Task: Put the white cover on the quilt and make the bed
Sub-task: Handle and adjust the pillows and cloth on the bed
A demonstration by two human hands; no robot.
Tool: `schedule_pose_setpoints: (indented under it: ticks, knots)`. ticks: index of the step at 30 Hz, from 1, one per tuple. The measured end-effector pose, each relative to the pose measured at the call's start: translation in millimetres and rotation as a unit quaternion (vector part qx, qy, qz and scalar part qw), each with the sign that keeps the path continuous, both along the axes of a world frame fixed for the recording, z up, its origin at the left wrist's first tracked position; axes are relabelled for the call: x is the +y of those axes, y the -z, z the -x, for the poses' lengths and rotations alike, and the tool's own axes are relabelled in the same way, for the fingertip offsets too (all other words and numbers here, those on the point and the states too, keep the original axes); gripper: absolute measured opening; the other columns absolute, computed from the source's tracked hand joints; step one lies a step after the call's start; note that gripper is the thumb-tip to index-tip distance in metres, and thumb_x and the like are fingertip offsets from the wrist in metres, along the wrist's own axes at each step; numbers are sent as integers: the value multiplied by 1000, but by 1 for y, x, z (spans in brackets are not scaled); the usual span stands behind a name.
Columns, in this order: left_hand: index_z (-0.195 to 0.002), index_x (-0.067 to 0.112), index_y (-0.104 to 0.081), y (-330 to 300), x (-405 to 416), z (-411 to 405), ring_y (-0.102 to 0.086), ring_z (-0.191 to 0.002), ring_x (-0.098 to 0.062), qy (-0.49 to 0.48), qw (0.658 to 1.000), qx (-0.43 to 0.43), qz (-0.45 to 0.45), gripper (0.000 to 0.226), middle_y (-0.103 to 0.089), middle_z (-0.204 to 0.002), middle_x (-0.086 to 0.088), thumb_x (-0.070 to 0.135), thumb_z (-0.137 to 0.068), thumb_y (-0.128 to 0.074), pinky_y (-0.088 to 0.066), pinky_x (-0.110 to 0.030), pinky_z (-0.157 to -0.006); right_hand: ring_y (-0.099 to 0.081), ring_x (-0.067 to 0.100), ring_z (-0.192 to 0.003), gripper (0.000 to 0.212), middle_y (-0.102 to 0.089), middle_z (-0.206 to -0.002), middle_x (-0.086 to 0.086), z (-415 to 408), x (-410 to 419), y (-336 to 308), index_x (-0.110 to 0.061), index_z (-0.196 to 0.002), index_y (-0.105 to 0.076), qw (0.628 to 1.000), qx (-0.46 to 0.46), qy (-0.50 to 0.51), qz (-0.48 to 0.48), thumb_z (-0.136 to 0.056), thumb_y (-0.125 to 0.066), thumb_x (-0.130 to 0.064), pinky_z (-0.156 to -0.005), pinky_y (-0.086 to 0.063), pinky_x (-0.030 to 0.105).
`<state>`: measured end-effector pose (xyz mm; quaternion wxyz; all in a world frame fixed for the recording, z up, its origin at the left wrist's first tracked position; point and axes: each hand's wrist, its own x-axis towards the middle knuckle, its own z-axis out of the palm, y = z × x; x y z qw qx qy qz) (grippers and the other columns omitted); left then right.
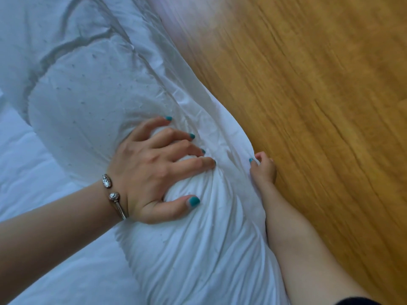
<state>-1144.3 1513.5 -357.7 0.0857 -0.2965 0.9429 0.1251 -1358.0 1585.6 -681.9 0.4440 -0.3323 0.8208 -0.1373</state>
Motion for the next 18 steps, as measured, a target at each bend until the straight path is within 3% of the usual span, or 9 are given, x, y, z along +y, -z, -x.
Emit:
schedule_pose_setpoints:
  ticks: [2,5,8,10,12,13,16,18]
  knots:
    - [-123,25,-67,0,1,-1,-62,-110,-27,-4,1000,6,3,66,-69,-111,5,60,-89,-22,-29,-52,-108,-48,27,-89,10,-54,-95,8,1,-1,-13,-10,-90,-54,999,-1,-21,30,-88,-56,-1,-70,-36,32]
    - [-123,26,-66,-1,2,0,-61,-110,-26,-7,1000,4,7,65,-69,-109,5,60,-89,-23,-27,-51,-108,-35,20,-70,21,-42,-83,4,5,-10,-49,-11,-89,-40,998,-57,18,7,-86,-42,10,-52,-28,25]
    - [-123,27,-65,-3,3,2,-60,-108,-27,-15,1000,2,-1,62,-68,-107,4,60,-88,-26,-26,-50,-108,-38,19,-74,22,-39,-76,-3,11,-22,-86,-13,-90,-39,996,-82,33,-19,-86,-42,8,-52,-28,28]
    - [-121,26,-66,-5,4,0,-61,-106,-28,-22,1000,9,-4,59,-69,-104,3,59,-87,-30,-27,-50,-107,-45,21,-83,11,-46,-85,-2,13,-29,-115,-11,-100,-45,991,-105,60,-49,-93,-53,-8,-57,-33,28]
    - [-118,25,-68,-7,6,-1,-61,-103,-27,-25,1000,19,0,58,-69,-101,2,58,-86,-32,-28,-48,-106,-53,20,-89,35,-53,-95,0,19,-35,-150,-12,-102,-51,981,-150,74,-102,-90,-65,-42,-69,-37,27]
    - [-116,25,-68,-8,6,-1,-61,-102,-27,-28,999,25,3,57,-69,-100,2,58,-86,-32,-27,-48,-106,-56,18,-87,42,-56,-93,-1,23,-37,-168,-16,-98,-53,976,-167,33,-136,-84,-69,-52,-71,-39,27]
    - [-111,25,-69,-12,8,0,-60,-99,-27,-39,998,38,1,58,-69,-94,1,59,-86,-31,-27,-47,-106,-57,18,-85,27,-60,-89,-4,30,-35,-210,-20,-95,-58,974,-105,-107,-172,-83,-75,-38,-72,-41,27]
    - [-110,25,-69,-14,9,1,-60,-97,-27,-45,998,41,-5,58,-68,-91,1,60,-85,-30,-25,-46,-106,-56,18,-86,7,-63,-88,-4,36,-32,-231,-20,-88,-63,991,-59,-75,-94,-90,-67,-25,-65,-39,27]
